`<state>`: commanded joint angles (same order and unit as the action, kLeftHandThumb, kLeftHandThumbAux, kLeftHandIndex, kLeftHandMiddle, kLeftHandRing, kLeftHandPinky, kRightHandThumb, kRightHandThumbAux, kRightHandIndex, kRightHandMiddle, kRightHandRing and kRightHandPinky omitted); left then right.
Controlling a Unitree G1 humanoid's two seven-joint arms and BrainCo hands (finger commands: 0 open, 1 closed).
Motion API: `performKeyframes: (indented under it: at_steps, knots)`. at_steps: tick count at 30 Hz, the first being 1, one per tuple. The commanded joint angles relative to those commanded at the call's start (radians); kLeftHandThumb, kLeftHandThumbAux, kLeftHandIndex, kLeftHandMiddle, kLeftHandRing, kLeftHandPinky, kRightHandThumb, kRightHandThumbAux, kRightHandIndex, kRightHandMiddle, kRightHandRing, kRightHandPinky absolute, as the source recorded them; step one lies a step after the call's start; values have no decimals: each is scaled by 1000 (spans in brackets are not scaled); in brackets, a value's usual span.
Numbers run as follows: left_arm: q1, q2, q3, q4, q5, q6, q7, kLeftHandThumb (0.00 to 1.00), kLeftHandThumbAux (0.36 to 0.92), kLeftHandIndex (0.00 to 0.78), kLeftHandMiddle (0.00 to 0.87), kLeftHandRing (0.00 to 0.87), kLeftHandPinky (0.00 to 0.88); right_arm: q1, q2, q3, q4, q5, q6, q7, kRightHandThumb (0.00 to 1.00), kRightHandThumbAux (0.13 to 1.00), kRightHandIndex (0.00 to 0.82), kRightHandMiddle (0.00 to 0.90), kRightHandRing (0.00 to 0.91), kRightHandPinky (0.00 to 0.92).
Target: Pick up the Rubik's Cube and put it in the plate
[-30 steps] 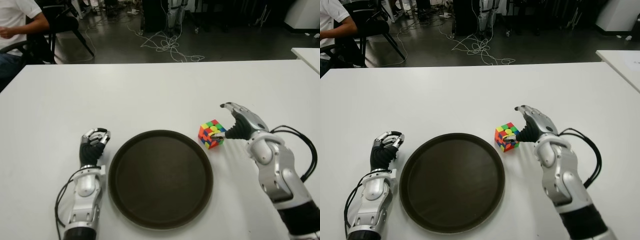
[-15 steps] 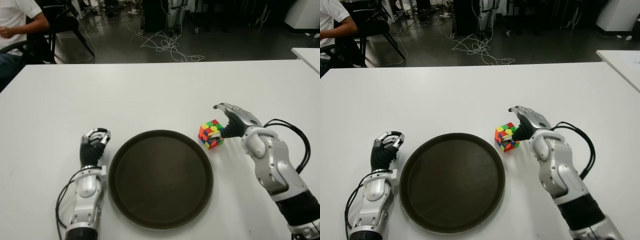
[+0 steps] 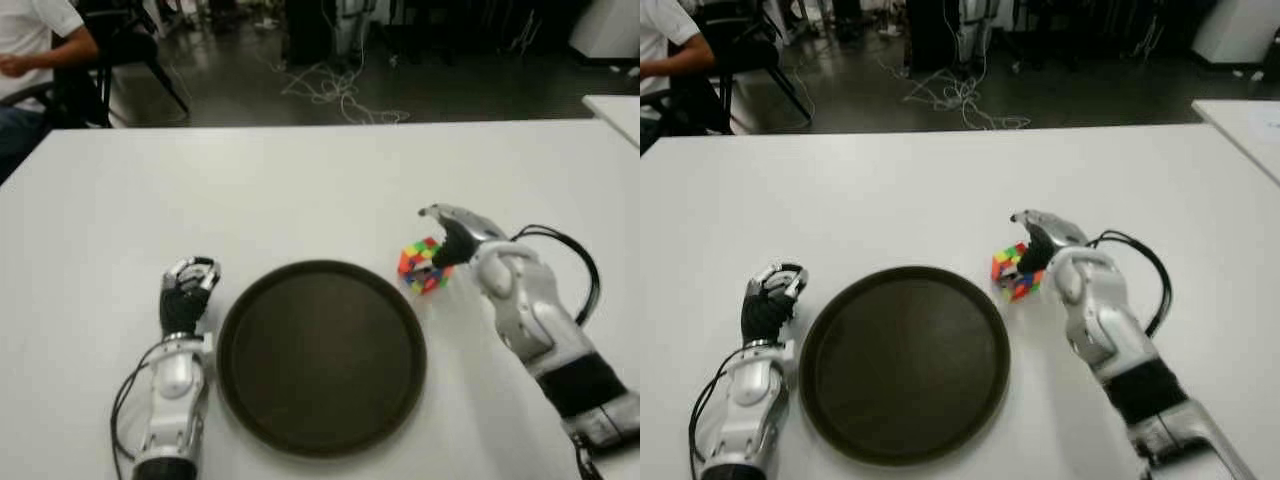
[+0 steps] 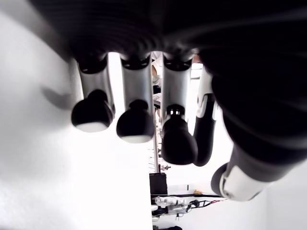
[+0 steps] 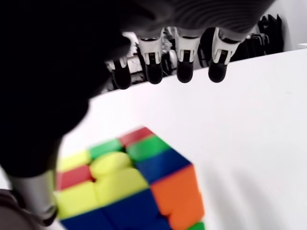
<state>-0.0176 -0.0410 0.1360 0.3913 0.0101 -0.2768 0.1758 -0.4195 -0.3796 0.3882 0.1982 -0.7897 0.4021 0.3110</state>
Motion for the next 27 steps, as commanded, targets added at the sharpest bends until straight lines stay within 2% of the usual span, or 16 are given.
performKeyframes:
  at_steps: [11,20,27]
  knots:
    - [-1,4,-2,4,3,6,1,717,700,445,813,839,838,-16,8,8,61,16,-45,-48,0,748,0,0,0,13]
    - [1,-4,2,-7,-14,18,-4,717,700,445,810,836,834,-30,32,20,88,17,-40,-53,0,776,0,0,0,2]
    - [0,-6,7,-3,-22,4,-2,717,700,445,806,835,836,-24,46,24,62,15,4,-17,0,792,0,0,0,3]
